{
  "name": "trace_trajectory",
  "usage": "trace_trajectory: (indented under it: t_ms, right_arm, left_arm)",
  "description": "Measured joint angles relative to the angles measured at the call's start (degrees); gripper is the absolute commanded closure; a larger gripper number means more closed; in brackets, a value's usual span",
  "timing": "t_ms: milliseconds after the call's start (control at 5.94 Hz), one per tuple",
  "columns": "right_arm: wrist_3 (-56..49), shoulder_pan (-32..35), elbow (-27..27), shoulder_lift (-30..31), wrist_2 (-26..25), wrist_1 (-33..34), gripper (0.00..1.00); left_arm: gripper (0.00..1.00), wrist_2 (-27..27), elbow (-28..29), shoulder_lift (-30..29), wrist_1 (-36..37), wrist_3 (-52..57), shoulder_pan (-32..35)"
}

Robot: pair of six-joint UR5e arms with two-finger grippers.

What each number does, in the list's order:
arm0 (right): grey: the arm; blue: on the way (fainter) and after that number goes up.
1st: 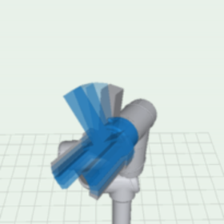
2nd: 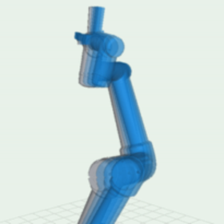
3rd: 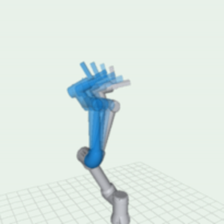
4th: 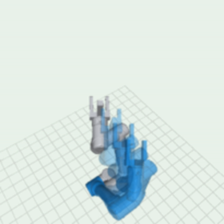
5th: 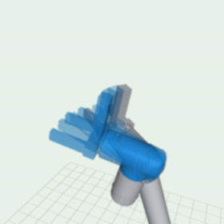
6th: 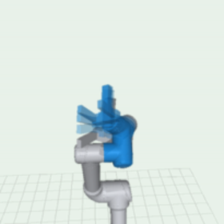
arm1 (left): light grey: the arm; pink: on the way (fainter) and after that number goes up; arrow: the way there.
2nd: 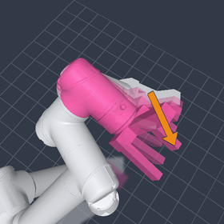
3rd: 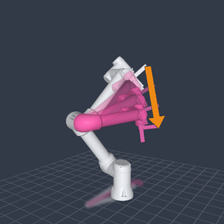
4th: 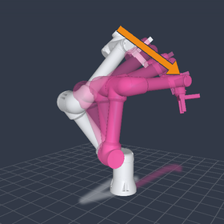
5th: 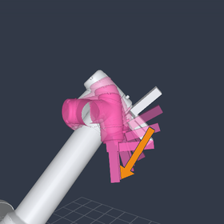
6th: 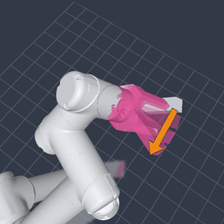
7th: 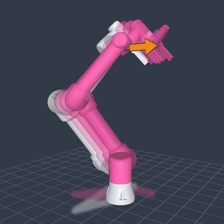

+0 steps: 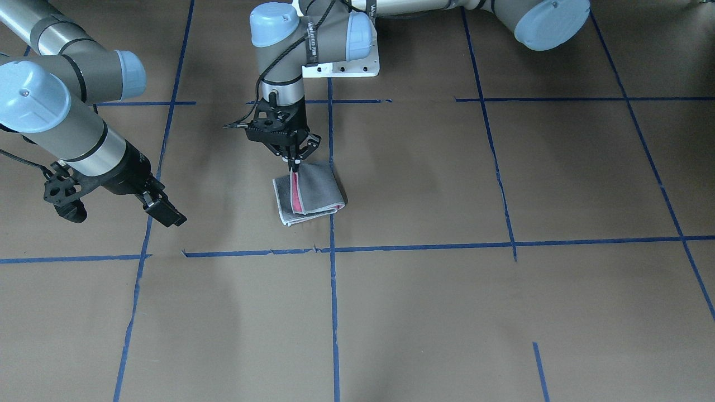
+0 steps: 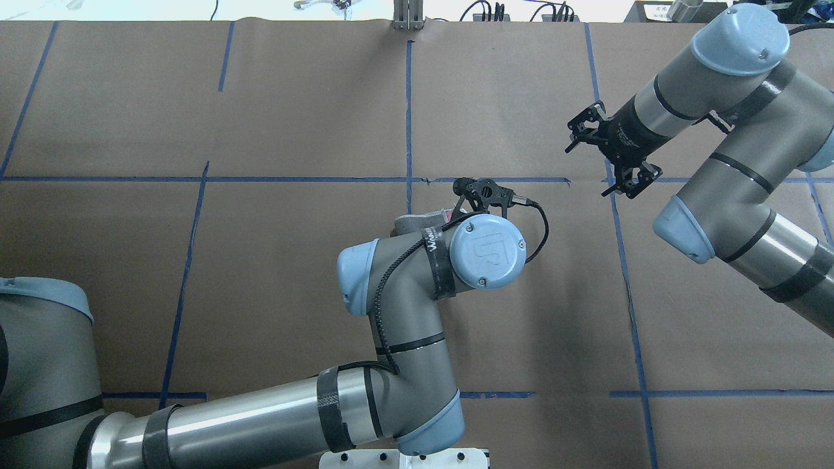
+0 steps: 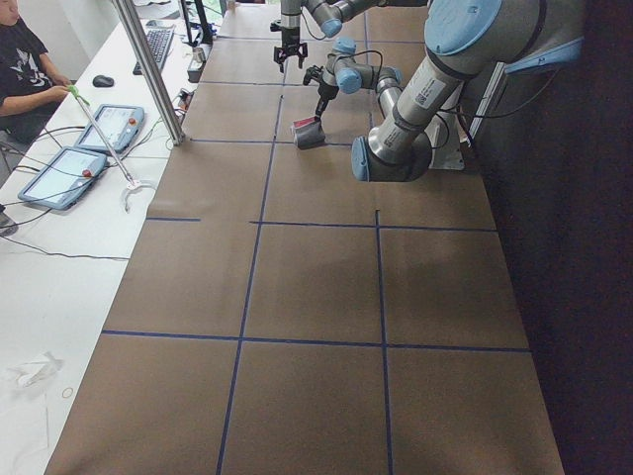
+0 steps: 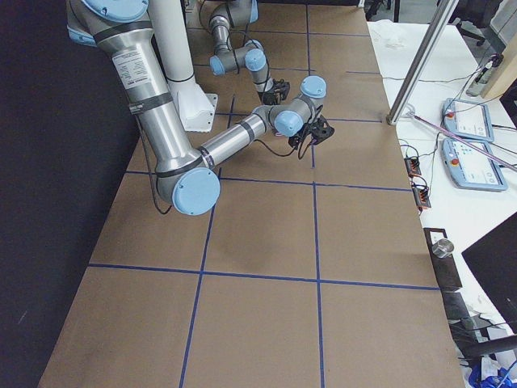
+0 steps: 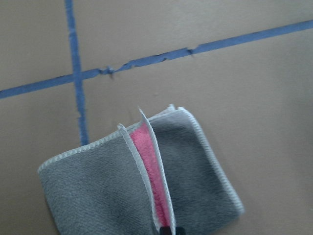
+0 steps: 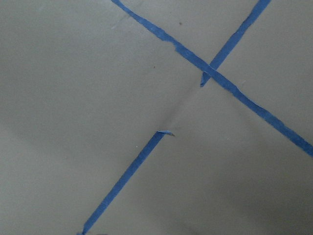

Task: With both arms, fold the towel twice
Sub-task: 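Lower the folded end onto the towel and release with the left gripper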

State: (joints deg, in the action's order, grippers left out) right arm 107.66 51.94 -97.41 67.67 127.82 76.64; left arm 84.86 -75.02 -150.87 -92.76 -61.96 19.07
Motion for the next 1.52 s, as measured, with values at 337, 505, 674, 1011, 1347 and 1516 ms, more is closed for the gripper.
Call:
trace_trajectory:
  t_ms: [337,505,674,1011,1347,1516]
  right_arm:
    - [0.0,0.01,-1.2,0.8,0.06,0.0,0.0]
    - [0.0,0.01,-1.29,0.86,0.06,0.0,0.0]
    - [0.0,0.05,-1.33,0.86,0.06,0.0,0.0]
    - [-0.03,0.72,-1.41,0.74,0.09,-0.07,0.0]
    - [-0.08,2.01,-1.38,0.49,0.15,0.01,0.0]
    - [-0.46,2.59,-1.55,0.32,0.21,0.04,0.0]
  left_arm:
    - [0.89,-0.52,3.65,-2.75,-0.29,0.37,-0.15]
    - [0.01,-1.11,4.62,-3.04,-0.8,0.36,-0.17]
    - [0.0,-1.66,5.05,-3.13,-1.8,0.3,-0.16]
    - [0.0,-1.9,4.33,-3.19,-3.56,0.3,0.07]
    - [0.0,-0.54,-1.95,-1.13,-3.36,0.97,1.45]
    - [0.0,2.92,-10.44,4.4,-2.32,1.51,3.78]
